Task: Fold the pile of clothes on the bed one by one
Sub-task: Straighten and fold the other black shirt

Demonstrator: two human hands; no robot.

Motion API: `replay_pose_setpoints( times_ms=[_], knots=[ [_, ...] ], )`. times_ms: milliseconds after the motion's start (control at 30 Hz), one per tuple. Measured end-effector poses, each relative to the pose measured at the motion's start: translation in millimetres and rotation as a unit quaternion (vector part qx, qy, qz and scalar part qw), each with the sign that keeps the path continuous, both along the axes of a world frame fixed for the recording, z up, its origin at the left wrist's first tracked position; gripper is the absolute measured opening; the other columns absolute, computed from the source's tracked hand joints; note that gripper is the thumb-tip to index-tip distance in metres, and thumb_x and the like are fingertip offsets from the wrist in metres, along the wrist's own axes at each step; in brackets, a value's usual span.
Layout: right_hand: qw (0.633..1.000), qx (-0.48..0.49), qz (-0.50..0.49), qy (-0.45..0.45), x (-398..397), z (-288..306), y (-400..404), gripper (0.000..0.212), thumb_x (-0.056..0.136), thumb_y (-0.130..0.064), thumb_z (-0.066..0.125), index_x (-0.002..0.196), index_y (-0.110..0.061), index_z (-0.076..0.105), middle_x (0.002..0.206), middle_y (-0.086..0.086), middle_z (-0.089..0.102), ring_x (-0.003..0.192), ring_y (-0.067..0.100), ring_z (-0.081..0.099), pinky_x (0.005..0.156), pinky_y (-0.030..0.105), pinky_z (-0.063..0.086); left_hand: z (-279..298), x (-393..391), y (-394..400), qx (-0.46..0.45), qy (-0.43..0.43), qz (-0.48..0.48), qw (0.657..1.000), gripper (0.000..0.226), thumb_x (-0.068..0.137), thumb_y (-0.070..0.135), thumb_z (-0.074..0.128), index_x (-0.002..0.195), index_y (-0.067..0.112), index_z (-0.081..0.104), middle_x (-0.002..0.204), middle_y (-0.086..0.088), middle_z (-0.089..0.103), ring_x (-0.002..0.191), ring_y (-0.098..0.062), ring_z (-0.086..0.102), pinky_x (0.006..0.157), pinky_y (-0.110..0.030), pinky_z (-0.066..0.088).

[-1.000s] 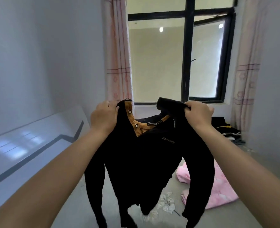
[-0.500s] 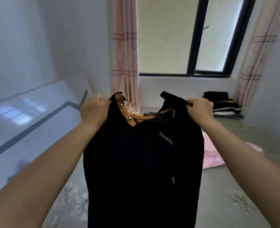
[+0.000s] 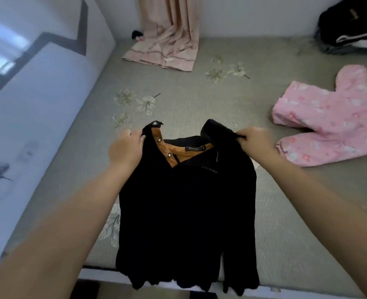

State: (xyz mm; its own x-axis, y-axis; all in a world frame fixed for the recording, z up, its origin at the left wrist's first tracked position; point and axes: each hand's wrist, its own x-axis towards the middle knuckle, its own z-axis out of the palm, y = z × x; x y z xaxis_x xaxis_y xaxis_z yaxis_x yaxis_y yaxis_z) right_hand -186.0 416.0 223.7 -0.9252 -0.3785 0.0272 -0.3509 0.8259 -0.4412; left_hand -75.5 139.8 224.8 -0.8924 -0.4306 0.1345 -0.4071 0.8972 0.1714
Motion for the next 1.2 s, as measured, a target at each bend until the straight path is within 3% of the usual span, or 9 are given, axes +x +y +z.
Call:
replay_pose_setpoints(
  times_ms=[100, 267, 400, 500, 567, 667, 867, 1067, 1200],
  knots=[
    [1.0, -0.016, -0.022, -0.016, -40, -34, -18, 0.021, 0.083, 0.003, 0.048, 0.091, 0.009, 0.067, 0.088, 0.026, 0.066, 0.085, 0.034, 0.058, 0.057, 0.026, 0.021, -39, -37, -16, 0.011, 0.006, 0.005, 1.0, 0.03, 0.097, 0.026, 0.037, 0.111, 0.007, 0.056, 0.101, -0.021, 0.054, 0.092, -0.038, 0.052, 0.061, -0.034, 0.028],
    [0.997, -0.034, -0.049, -0.039, -111, -64, -51, 0.023, 0.085, 0.0, 0.049, 0.096, 0.003, 0.068, 0.093, 0.022, 0.067, 0.093, 0.034, 0.06, 0.076, 0.028, 0.04, -81, -98, -44, 0.022, 0.04, -0.012, 0.999, 0.029, 0.096, 0.024, 0.04, 0.104, 0.003, 0.058, 0.098, -0.023, 0.056, 0.094, -0.038, 0.051, 0.062, -0.035, 0.027],
    [0.996, -0.009, -0.091, -0.004, -167, -84, -84, 0.026, 0.088, -0.006, 0.046, 0.099, -0.004, 0.069, 0.095, 0.019, 0.066, 0.097, 0.035, 0.057, 0.092, 0.039, 0.042, -108, -165, -63, 0.016, 0.065, -0.007, 0.998, 0.029, 0.096, 0.022, 0.04, 0.102, 0.0, 0.057, 0.096, -0.024, 0.056, 0.091, -0.038, 0.051, 0.062, -0.035, 0.025],
    [0.99, -0.022, -0.137, -0.006, -195, -111, -103, 0.037, 0.091, -0.003, 0.041, 0.126, -0.006, 0.052, 0.124, 0.017, 0.056, 0.116, 0.033, 0.049, 0.1, 0.038, 0.036, -135, -206, -77, 0.026, 0.051, 0.01, 0.998, 0.029, 0.094, 0.022, 0.042, 0.114, 0.003, 0.053, 0.106, -0.024, 0.054, 0.098, -0.037, 0.048, 0.072, -0.039, 0.029],
    [0.991, -0.013, -0.123, -0.042, -188, -146, -114, 0.048, 0.093, -0.002, 0.039, 0.14, -0.007, 0.031, 0.146, 0.014, 0.031, 0.129, 0.032, 0.036, 0.102, 0.036, 0.03, -166, -214, -80, 0.053, -0.004, 0.026, 0.998, 0.042, 0.093, 0.028, 0.044, 0.131, 0.009, 0.041, 0.123, -0.022, 0.046, 0.114, -0.037, 0.041, 0.088, -0.044, 0.032],
    [0.996, 0.048, -0.038, -0.072, -122, -210, -121, 0.05, 0.093, -0.008, 0.045, 0.14, -0.003, 0.031, 0.151, 0.019, 0.017, 0.138, 0.033, 0.021, 0.109, 0.042, 0.024, -224, -170, -64, 0.079, -0.103, -0.007, 0.992, 0.055, 0.093, 0.031, 0.044, 0.141, 0.011, 0.028, 0.144, -0.021, 0.028, 0.136, -0.035, 0.019, 0.106, -0.047, 0.02],
    [0.981, 0.152, 0.103, -0.061, 26, -278, -112, 0.056, 0.071, -0.024, 0.077, 0.12, -0.004, 0.059, 0.131, 0.026, 0.049, 0.12, 0.045, 0.046, 0.092, 0.065, 0.029, -288, -22, -46, 0.125, -0.145, 0.014, 0.981, 0.055, 0.088, 0.019, 0.057, 0.136, 0.0, 0.038, 0.141, -0.03, 0.031, 0.135, -0.044, 0.022, 0.106, -0.058, 0.018],
    [0.973, 0.176, 0.111, -0.1, 52, -288, -117, 0.057, 0.072, -0.022, 0.076, 0.121, -0.001, 0.057, 0.131, 0.029, 0.047, 0.12, 0.048, 0.044, 0.09, 0.072, 0.024, -281, 56, -61, 0.165, -0.185, 0.108, 0.963, 0.064, 0.084, 0.024, 0.064, 0.133, -0.008, 0.037, 0.133, -0.032, 0.038, 0.121, -0.045, 0.038, 0.1, -0.051, 0.032],
    [0.984, 0.131, 0.085, -0.085, 58, -281, -134, 0.05, 0.084, -0.025, 0.053, 0.124, 0.005, 0.052, 0.131, 0.033, 0.044, 0.122, 0.049, 0.041, 0.095, 0.067, 0.018, -272, 85, -53, 0.224, -0.207, 0.19, 0.933, 0.048, 0.087, 0.022, 0.06, 0.125, -0.002, 0.044, 0.116, -0.024, 0.05, 0.103, -0.036, 0.051, 0.082, -0.041, 0.043]
  ],
)
